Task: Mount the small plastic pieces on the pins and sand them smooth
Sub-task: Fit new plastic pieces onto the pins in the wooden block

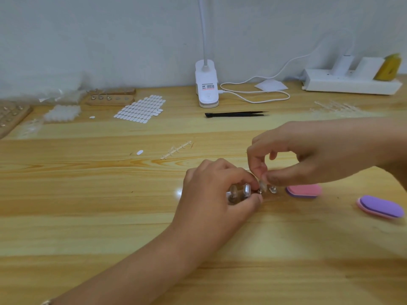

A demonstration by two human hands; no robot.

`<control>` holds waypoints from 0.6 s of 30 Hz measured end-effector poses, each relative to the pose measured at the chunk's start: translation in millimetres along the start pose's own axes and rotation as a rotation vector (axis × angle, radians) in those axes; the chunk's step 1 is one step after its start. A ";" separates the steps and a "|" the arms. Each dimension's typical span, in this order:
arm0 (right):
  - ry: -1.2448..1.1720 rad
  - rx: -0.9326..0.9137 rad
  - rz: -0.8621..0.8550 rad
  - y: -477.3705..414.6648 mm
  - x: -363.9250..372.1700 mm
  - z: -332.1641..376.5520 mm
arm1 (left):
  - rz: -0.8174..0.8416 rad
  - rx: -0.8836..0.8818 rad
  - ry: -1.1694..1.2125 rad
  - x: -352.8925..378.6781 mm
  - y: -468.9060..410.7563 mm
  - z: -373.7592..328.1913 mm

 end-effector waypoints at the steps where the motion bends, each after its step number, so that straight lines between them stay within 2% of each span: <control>1: 0.003 0.008 0.004 0.0 0.3 0.0 | -0.001 0.005 -0.007 0.4 0.0 -0.1; 9: 0.022 0.101 0.058 -0.1 4.6 -0.9 | -0.044 0.012 0.033 0.9 -1.1 -1.6; 18: 0.008 0.182 0.001 4.0 0.9 1.3 | -0.066 0.033 0.019 -0.7 -5.1 -6.4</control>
Point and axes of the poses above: each hand's wrist, its own y-axis away from the middle knuckle, its own x-axis out of the palm, z = x × y, the point moved 5 cm from there along -y, towards the middle knuckle, and after that the axes turned 1 degree about z, right-handed, at the moved point
